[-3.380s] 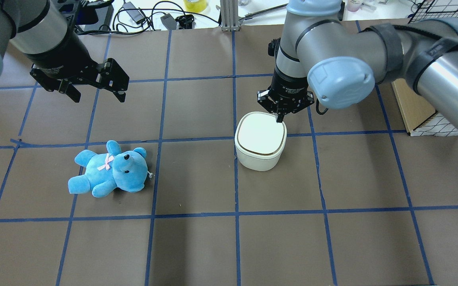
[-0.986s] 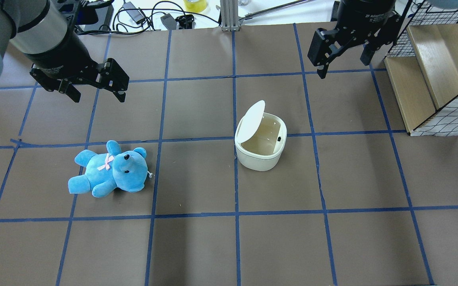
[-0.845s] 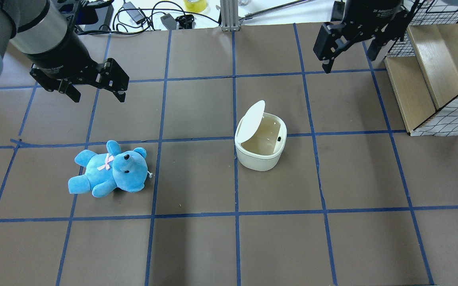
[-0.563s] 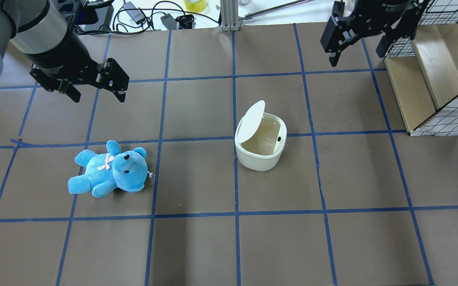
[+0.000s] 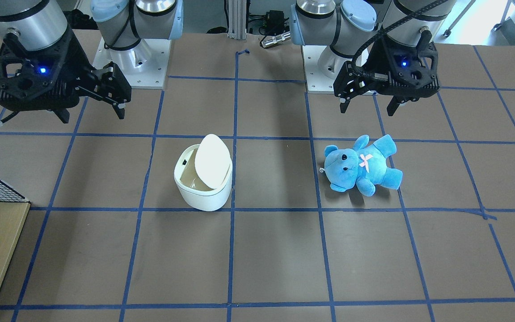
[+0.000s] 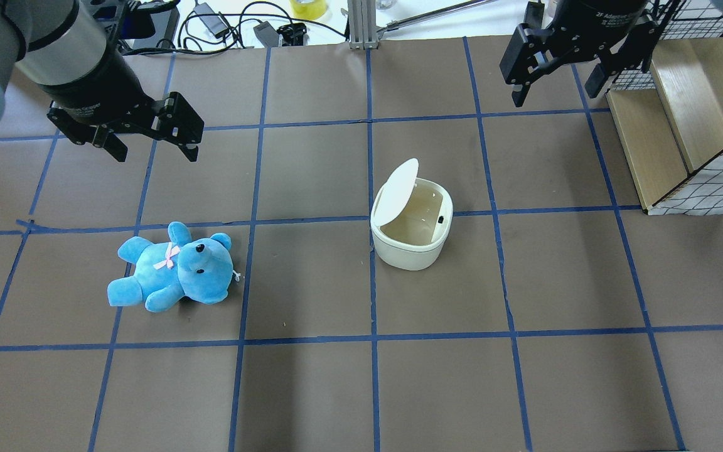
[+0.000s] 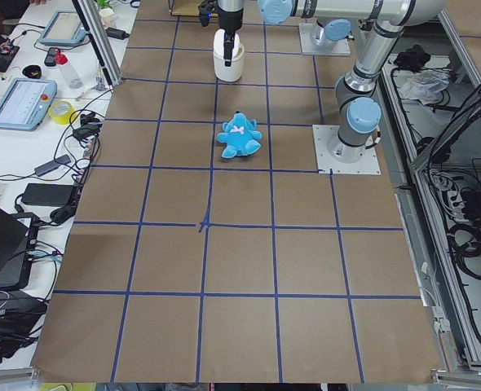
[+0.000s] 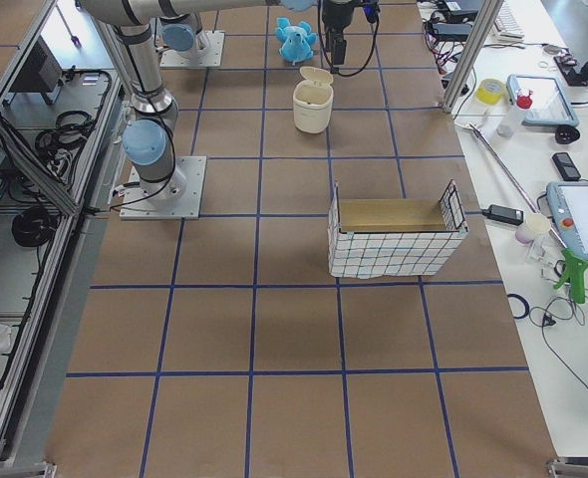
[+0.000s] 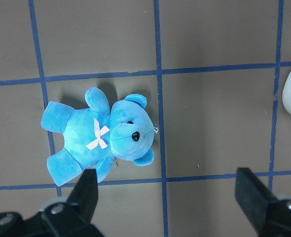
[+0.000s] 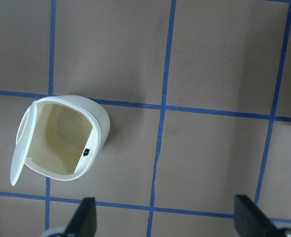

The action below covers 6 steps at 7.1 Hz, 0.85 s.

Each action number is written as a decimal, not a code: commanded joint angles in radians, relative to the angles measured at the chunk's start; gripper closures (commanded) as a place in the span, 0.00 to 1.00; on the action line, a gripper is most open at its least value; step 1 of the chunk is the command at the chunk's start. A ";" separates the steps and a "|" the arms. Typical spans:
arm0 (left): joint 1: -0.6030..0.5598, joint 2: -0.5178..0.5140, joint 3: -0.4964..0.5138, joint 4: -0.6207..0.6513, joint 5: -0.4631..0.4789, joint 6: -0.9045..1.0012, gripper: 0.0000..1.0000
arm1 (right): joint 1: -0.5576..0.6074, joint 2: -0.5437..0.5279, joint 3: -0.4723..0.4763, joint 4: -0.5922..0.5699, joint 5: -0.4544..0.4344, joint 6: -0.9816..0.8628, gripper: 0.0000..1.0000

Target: Open trash can with right arm

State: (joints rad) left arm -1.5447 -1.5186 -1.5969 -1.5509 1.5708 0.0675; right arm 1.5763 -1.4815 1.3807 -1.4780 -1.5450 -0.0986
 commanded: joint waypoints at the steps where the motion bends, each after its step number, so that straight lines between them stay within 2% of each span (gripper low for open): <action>1: 0.000 0.000 0.000 0.000 0.000 0.000 0.00 | 0.001 -0.046 0.108 -0.154 0.013 0.002 0.01; 6: 0.000 0.000 0.000 0.000 0.000 0.000 0.00 | -0.002 -0.057 0.133 -0.212 -0.001 0.003 0.01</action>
State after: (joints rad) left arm -1.5447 -1.5187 -1.5969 -1.5508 1.5708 0.0675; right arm 1.5750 -1.5397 1.5129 -1.6731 -1.5441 -0.0982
